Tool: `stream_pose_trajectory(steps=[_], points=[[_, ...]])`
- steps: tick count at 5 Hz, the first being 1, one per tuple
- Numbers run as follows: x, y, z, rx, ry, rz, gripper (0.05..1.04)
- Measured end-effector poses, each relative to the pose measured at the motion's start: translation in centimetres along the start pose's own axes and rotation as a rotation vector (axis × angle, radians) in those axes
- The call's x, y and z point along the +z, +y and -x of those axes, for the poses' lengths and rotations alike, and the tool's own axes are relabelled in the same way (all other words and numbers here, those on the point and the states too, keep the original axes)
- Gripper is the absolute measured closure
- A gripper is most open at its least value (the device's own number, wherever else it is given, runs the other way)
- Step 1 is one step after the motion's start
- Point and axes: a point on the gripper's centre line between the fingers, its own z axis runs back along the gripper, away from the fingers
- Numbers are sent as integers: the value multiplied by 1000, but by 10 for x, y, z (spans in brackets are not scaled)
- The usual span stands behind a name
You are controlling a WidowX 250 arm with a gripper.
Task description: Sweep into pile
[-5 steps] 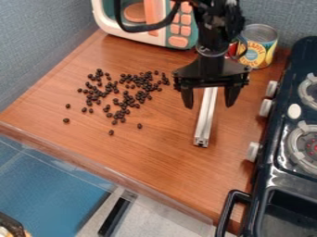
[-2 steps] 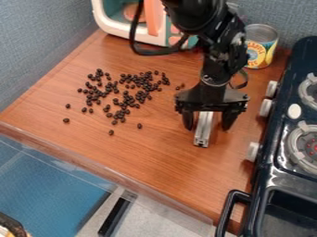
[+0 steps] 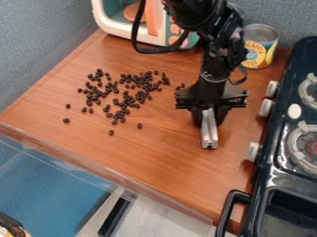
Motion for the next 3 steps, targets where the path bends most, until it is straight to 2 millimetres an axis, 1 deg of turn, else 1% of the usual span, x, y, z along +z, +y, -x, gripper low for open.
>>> stream_pose_trajectory(steps=[1,2,3], points=[[45,0,-15,114,-19,108,696],[87,13,-30,284,-29,189,696],[120,43,-49,532,-71,188,696]])
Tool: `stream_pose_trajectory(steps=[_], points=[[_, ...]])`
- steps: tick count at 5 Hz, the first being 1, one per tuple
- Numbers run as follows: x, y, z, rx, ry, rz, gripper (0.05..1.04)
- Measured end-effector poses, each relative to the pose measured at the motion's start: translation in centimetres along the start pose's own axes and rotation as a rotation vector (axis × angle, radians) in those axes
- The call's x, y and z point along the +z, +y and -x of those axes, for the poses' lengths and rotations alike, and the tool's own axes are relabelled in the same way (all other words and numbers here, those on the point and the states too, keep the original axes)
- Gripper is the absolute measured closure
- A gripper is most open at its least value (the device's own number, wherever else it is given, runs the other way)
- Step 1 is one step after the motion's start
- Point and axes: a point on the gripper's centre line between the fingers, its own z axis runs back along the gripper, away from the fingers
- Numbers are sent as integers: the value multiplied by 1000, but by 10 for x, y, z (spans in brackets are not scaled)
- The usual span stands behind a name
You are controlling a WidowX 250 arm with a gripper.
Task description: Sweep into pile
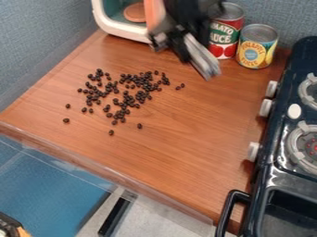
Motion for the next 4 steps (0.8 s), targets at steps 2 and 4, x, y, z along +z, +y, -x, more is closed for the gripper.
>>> stream_pose_trajectory(steps=[2,4], points=[[-5,95,-38,446,-169,-201,696],[3,159,-49,638,-270,-232,696]])
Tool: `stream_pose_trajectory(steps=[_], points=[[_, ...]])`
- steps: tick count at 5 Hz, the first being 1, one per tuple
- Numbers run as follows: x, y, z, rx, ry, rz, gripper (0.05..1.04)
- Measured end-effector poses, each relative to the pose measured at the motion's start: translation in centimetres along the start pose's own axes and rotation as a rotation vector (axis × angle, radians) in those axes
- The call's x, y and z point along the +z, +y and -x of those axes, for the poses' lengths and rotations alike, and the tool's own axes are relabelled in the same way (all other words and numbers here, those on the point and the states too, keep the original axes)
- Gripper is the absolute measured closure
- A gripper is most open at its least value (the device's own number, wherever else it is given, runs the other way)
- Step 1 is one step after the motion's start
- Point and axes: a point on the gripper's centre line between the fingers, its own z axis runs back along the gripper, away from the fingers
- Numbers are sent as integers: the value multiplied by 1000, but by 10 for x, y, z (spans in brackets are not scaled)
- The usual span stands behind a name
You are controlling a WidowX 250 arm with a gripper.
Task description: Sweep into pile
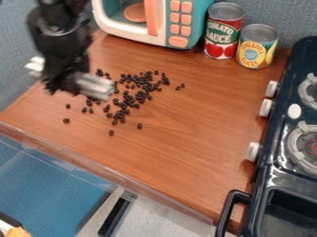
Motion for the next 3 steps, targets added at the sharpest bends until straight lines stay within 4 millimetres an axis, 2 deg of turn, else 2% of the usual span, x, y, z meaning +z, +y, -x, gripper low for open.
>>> stream_pose_trajectory(steps=[1,3], points=[[-12,17,-11,-13,-13,-19,696],[-53,27,-7,-65,-55,-63,697]])
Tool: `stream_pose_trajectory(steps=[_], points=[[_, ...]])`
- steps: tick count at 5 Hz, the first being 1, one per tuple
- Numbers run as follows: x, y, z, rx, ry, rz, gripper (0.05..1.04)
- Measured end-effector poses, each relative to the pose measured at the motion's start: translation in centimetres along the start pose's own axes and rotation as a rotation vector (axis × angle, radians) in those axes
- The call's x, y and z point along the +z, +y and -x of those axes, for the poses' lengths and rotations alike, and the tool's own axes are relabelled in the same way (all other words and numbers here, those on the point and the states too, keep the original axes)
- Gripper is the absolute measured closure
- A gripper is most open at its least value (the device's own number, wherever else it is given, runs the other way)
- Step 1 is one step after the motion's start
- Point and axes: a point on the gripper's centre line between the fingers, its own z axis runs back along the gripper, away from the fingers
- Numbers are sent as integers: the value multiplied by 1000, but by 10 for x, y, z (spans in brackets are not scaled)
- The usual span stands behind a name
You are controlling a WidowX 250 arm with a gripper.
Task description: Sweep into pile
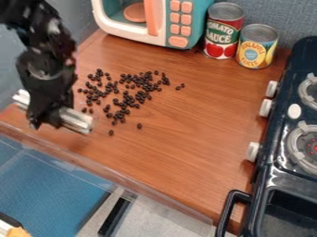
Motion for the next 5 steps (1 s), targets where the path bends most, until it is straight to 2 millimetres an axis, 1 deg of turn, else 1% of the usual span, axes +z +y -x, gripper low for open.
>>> stream_pose_trajectory(steps=[1,3,4,5], points=[[-18,6,7,-19,-29,-25,697],[-18,10,10,-1,-15,-44,697],[-19,6,12,6,-11,-44,696],[-21,-13,21,14,2,-31,696]])
